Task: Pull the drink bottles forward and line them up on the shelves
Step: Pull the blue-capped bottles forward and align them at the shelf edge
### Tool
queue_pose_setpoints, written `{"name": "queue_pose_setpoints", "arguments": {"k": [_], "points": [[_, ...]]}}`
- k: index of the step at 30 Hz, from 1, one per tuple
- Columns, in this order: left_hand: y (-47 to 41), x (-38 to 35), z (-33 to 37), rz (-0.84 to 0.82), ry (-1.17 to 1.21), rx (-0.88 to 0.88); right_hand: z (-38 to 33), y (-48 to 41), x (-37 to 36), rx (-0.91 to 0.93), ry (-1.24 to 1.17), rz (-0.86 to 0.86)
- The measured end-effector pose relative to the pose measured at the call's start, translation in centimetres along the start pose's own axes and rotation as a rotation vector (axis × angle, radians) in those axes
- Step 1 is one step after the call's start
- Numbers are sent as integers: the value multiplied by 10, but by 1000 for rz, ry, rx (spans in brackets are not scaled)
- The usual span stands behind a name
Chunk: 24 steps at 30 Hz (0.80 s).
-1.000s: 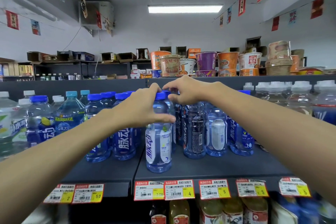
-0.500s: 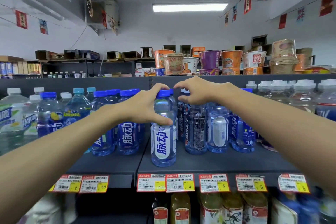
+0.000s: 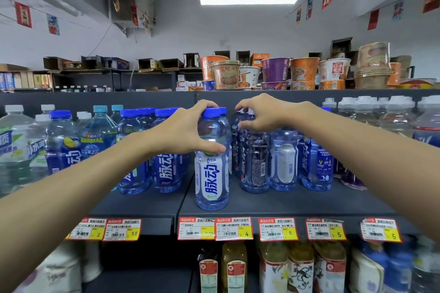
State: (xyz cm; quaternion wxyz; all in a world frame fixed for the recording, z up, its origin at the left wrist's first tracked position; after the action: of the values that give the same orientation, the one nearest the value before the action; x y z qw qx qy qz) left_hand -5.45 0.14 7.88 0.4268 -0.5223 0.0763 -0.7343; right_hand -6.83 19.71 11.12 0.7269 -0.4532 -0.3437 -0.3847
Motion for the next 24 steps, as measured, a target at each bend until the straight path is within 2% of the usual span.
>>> {"name": "queue_pose_setpoints", "arguments": {"k": [16, 19, 22, 24], "points": [[-3, 0, 4, -41, -165, 77, 12, 11, -4, 5, -55, -20], [-7, 13, 18, 57, -241, 70, 12, 11, 6, 31, -42, -72], [-27, 38, 48, 203, -238, -49, 17, 9, 16, 25, -100, -120], [-44, 48, 62, 210, -308, -95, 22, 9, 21, 18, -211, -152]]}}
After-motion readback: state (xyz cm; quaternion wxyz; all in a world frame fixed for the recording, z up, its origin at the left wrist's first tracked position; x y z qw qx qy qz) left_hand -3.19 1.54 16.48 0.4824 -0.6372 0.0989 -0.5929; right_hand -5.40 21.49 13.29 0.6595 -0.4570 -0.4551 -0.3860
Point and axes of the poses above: each hand's wrist, its own y-axis away from the middle knuckle, its own x-axis out of the back of the hand, z = x × y, the point moved 7 cm from there along -y, towards the middle knuckle, and after that the axes turned 14 degrees about y, right-handed, at the moved point
